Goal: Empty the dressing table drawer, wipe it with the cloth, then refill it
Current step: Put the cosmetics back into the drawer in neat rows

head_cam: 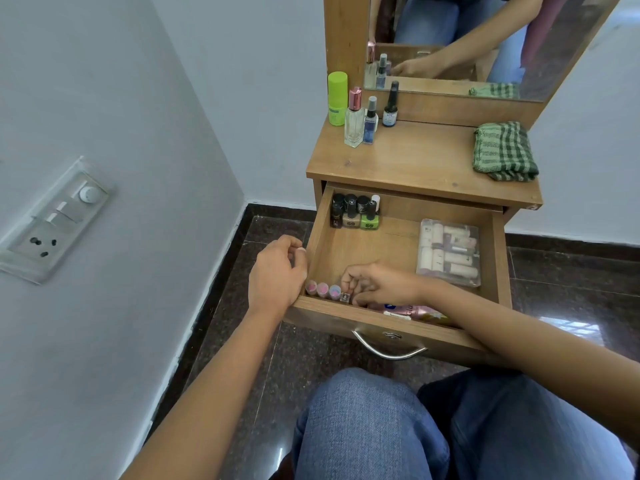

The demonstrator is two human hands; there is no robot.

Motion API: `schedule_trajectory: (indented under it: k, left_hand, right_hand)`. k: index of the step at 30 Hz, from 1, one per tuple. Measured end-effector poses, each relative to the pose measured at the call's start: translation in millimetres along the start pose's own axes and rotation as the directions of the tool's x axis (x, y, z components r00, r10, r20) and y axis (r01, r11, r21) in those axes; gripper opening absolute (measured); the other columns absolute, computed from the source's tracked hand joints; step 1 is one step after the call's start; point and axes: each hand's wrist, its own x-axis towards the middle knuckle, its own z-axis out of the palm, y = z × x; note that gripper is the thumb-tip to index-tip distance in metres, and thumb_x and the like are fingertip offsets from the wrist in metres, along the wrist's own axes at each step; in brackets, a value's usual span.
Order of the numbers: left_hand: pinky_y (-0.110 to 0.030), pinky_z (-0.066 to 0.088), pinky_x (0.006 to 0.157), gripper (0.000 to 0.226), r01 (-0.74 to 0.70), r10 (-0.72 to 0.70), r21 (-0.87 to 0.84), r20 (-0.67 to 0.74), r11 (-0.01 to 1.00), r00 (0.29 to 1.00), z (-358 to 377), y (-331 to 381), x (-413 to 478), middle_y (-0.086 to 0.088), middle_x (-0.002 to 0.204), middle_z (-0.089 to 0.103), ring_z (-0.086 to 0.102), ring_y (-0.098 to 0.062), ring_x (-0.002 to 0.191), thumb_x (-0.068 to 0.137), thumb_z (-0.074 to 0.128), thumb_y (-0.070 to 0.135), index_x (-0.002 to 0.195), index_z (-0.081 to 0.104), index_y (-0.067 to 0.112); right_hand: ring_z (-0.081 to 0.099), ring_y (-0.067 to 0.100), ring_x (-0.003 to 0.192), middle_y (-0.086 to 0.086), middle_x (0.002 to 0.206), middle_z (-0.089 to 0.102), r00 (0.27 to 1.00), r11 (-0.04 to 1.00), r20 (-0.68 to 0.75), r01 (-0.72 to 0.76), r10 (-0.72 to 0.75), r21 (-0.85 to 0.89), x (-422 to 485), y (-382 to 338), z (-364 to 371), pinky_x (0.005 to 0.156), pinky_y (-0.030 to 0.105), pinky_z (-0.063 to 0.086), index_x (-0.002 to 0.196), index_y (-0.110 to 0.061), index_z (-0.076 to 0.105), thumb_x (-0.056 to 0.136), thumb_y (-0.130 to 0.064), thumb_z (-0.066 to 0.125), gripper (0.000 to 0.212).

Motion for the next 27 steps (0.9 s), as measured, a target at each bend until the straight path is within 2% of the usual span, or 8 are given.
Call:
schedule_trajectory:
  k: [4, 7, 13, 17, 20, 23, 25, 27]
  left_hand:
    - [-0.034, 0.055, 0.078, 0.020, -0.008, 0.008, 0.005, 0.001, 1.000, 1.000, -0.2, -0.1, -0.1, 0.004, 0.099, 0.067, 0.062, -0.009, 0.085, 0.096, 0.050, 0.028, 0.107, 0.065, 0.021]
    - [-0.034, 0.055, 0.078, 0.020, -0.013, 0.013, 0.007, 0.000, 1.000, 1.000, -0.3, 0.0, 0.1, 0.004, 0.099, 0.067, 0.062, -0.009, 0.085, 0.096, 0.050, 0.027, 0.107, 0.065, 0.020]
    - [-0.034, 0.055, 0.077, 0.020, -0.020, 0.020, 0.011, -0.001, 1.000, 1.000, 0.2, -0.1, 0.8, 0.004, 0.099, 0.067, 0.062, -0.009, 0.085, 0.096, 0.051, 0.027, 0.108, 0.065, 0.020]
    - [-0.032, 0.054, 0.076, 0.020, -0.015, 0.015, 0.009, -0.003, 1.000, 1.000, 0.3, -0.7, 0.6, 0.004, 0.099, 0.067, 0.061, -0.009, 0.085, 0.096, 0.051, 0.027, 0.107, 0.065, 0.020]
    - [-0.027, 0.051, 0.071, 0.019, -0.017, 0.017, 0.011, -0.007, 1.000, 1.000, 1.0, -1.1, 0.4, 0.006, 0.097, 0.066, 0.060, -0.006, 0.082, 0.096, 0.050, 0.028, 0.105, 0.065, 0.021]
    - [-0.027, 0.050, 0.071, 0.020, -0.014, 0.014, 0.016, -0.002, 1.000, 1.000, 0.7, -1.6, 0.5, 0.007, 0.098, 0.066, 0.060, -0.006, 0.083, 0.096, 0.050, 0.029, 0.107, 0.065, 0.022]
    - [-0.027, 0.051, 0.071, 0.020, -0.016, 0.016, 0.017, 0.002, 1.000, 1.000, 1.0, -2.2, 0.7, 0.007, 0.098, 0.065, 0.060, -0.006, 0.082, 0.097, 0.049, 0.030, 0.107, 0.065, 0.022]
    - [-0.027, 0.051, 0.071, 0.021, -0.011, 0.011, 0.016, 0.005, 1.000, 1.000, 0.9, -1.6, 0.7, 0.007, 0.098, 0.065, 0.060, -0.006, 0.082, 0.097, 0.049, 0.030, 0.107, 0.065, 0.022]
  right_hand:
    - [0.066, 0.016, 0.091, 0.002, 0.098, 0.064, 0.999, 0.999, -0.031, -0.036, 0.037, 0.024, 4.3, 1.9, 2.3, 0.085, 0.045, 0.056, 0.102, -0.019, 0.059, 0.086, 0.001, 0.062, 0.025]
    - [0.067, 0.014, 0.090, 0.003, 0.097, 0.065, 0.998, 0.998, -0.043, -0.049, 0.051, 0.042, 5.7, 3.7, 2.9, 0.085, 0.046, 0.055, 0.104, -0.016, 0.059, 0.086, 0.001, 0.062, 0.025]
    - [0.065, 0.003, 0.086, -0.006, 0.096, 0.063, 0.999, 0.999, -0.037, -0.026, 0.027, 0.032, 4.6, 2.3, 4.4, 0.087, 0.032, 0.055, 0.109, -0.015, 0.058, 0.087, 0.001, 0.062, 0.027]
    - [0.065, 0.010, 0.090, 0.000, 0.099, 0.064, 0.999, 0.997, -0.016, -0.032, 0.031, -0.069, 0.6, -4.4, -5.1, 0.086, 0.031, 0.055, 0.114, -0.014, 0.057, 0.089, -0.003, 0.062, 0.028]
    - [0.064, 0.009, 0.089, -0.002, 0.097, 0.064, 0.984, 0.984, -0.178, -0.002, -0.030, -0.177, -5.4, -14.7, -23.4, 0.082, 0.023, 0.054, 0.113, -0.017, 0.058, 0.090, -0.013, 0.062, 0.025]
    - [0.064, 0.003, 0.076, -0.005, 0.089, 0.066, 0.867, 0.987, -0.478, 0.093, -0.145, -0.130, -6.1, -32.5, -55.0, 0.065, 0.014, 0.051, 0.113, -0.018, 0.058, 0.090, -0.021, 0.063, 0.023]
    - [0.063, 0.007, 0.074, -0.005, 0.087, 0.065, 0.717, 0.986, -0.677, 0.111, -0.165, -0.123, 2.5, -42.8, -81.9, 0.063, 0.014, 0.051, 0.110, -0.018, 0.058, 0.090, -0.026, 0.063, 0.022]
    - [0.058, 0.008, 0.074, -0.005, 0.090, 0.062, 0.550, 0.987, -0.820, 0.100, -0.160, -0.125, 17.4, -48.9, -109.9, 0.064, 0.014, 0.049, 0.108, -0.016, 0.058, 0.088, -0.023, 0.063, 0.021]
